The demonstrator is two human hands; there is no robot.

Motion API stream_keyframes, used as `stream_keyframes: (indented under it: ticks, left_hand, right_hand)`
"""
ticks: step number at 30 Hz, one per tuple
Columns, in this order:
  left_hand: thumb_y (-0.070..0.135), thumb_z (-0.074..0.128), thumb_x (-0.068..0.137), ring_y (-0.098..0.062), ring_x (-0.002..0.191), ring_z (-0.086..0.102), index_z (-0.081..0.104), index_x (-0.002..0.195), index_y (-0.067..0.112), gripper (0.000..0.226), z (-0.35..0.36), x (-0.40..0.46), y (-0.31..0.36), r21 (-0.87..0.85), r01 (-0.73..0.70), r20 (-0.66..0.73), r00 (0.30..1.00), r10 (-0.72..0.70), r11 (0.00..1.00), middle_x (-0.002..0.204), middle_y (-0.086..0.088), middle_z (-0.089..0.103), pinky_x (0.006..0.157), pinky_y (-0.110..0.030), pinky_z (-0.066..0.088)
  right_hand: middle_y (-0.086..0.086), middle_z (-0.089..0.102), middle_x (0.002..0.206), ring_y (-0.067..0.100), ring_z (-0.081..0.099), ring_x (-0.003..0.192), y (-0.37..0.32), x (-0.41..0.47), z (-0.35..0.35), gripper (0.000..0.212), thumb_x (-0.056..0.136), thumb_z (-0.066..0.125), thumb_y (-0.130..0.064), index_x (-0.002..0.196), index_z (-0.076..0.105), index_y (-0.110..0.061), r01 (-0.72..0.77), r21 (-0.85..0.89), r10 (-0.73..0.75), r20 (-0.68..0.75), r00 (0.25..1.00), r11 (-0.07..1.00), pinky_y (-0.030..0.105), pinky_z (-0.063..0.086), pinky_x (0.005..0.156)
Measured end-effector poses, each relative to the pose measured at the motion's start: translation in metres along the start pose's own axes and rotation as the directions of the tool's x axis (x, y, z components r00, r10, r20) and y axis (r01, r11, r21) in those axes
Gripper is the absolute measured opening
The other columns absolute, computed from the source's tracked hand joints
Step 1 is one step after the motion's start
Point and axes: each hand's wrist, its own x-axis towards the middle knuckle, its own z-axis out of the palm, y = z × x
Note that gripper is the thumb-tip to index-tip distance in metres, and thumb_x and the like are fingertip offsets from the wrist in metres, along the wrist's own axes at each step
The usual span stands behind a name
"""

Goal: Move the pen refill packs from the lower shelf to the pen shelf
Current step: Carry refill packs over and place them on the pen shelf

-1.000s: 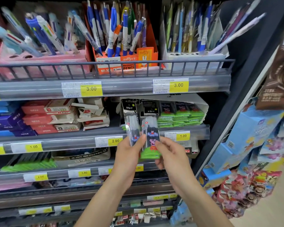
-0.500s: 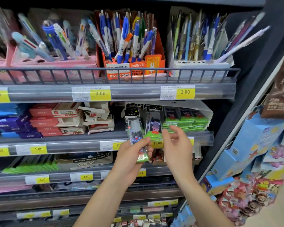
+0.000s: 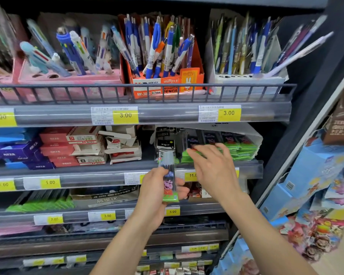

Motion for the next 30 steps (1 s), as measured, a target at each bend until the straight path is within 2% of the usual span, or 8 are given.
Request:
stream_keyframes:
  ticks: [7,11,15,17,21,27,28,30]
  left_hand:
    - [0.015,0.058,0.103,-0.021,0.076,0.068,0.071,0.105,-0.004,0.024,-0.022,0.006,0.010,0.315,-0.105,-0.098,0.985,0.142,0.943,0.086,-0.015,0.076,0.071,-0.030,0.055]
    - [0.021,0.075,0.097,0.005,0.057,0.066,0.071,0.107,0.024,0.011,-0.026,0.018,0.019,0.397,-0.186,-0.151,0.953,0.264,0.899,0.078,0.008,0.077,0.049,-0.006,0.045]
    - [0.026,0.080,0.093,0.001,0.058,0.069,0.062,0.116,0.024,0.029,-0.019,0.040,0.027,0.508,-0.231,-0.207,0.903,0.378,0.830,0.072,0.005,0.076,0.050,-0.014,0.047]
    - [0.027,0.077,0.095,-0.012,0.067,0.069,0.060,0.111,0.015,0.026,-0.013,0.051,0.028,0.584,-0.225,-0.233,0.873,0.427,0.780,0.071,0.003,0.071,0.055,-0.024,0.046]
    - [0.029,0.070,0.097,-0.031,0.084,0.067,0.068,0.096,0.003,0.026,0.000,0.061,0.028,0.736,-0.244,-0.184,0.825,0.534,0.631,0.082,-0.008,0.070,0.073,-0.043,0.054]
    - [0.031,0.058,0.104,-0.033,0.103,0.070,0.070,0.125,0.012,0.031,0.001,0.047,0.021,0.927,-0.260,0.036,0.778,0.627,0.269,0.110,-0.011,0.076,0.074,-0.035,0.048]
    - [0.026,0.056,0.105,-0.035,0.100,0.070,0.067,0.128,0.012,0.029,-0.001,0.046,0.020,0.918,-0.278,0.044,0.781,0.623,0.283,0.107,-0.012,0.076,0.072,-0.036,0.047]
    - [0.015,0.050,0.106,-0.031,0.101,0.070,0.052,0.147,0.014,0.041,-0.006,0.046,0.023,0.833,-0.310,-0.002,0.826,0.563,0.458,0.111,-0.010,0.076,0.076,-0.036,0.050]
  right_hand:
    - [0.009,0.074,0.109,0.034,0.066,0.096,0.000,0.007,0.011,0.034,0.082,0.075,-0.005,0.115,0.076,-0.014,-0.070,-0.045,0.071,0.016,0.997,0.997,0.059,0.048,0.095]
    - [0.010,0.073,0.108,0.035,0.065,0.098,-0.002,0.005,0.016,0.031,0.084,0.073,-0.006,0.115,0.075,-0.013,-0.099,-0.028,0.099,-0.005,0.995,0.995,0.059,0.047,0.096]
    - [0.008,0.071,0.111,0.034,0.062,0.106,-0.005,0.000,0.018,0.029,0.089,0.066,-0.010,0.116,0.073,-0.012,-0.106,0.032,0.107,-0.053,0.993,0.994,0.058,0.043,0.099]
    - [0.009,0.070,0.114,0.034,0.061,0.111,-0.008,-0.002,0.018,0.029,0.090,0.064,-0.011,0.117,0.073,-0.012,-0.091,0.068,0.096,-0.070,0.993,0.993,0.057,0.042,0.101]
    - [0.009,0.069,0.118,0.034,0.060,0.119,-0.016,-0.003,0.016,0.029,0.091,0.060,-0.013,0.118,0.073,-0.011,-0.073,0.133,0.088,-0.112,0.990,0.988,0.056,0.041,0.105]
    - [0.004,0.071,0.118,0.027,0.059,0.125,-0.041,-0.002,0.012,0.033,0.089,0.065,-0.027,0.117,0.073,-0.012,0.074,0.241,-0.054,-0.091,0.994,0.968,0.054,0.037,0.112]
    - [0.003,0.072,0.119,0.027,0.059,0.125,-0.044,-0.002,0.013,0.036,0.088,0.066,-0.031,0.118,0.073,-0.012,0.081,0.248,-0.067,-0.065,0.996,0.965,0.054,0.037,0.112]
    - [0.001,0.072,0.120,0.026,0.059,0.127,-0.049,-0.002,0.016,0.043,0.086,0.069,-0.039,0.119,0.074,-0.012,0.082,0.245,-0.082,-0.010,0.997,0.966,0.055,0.036,0.113]
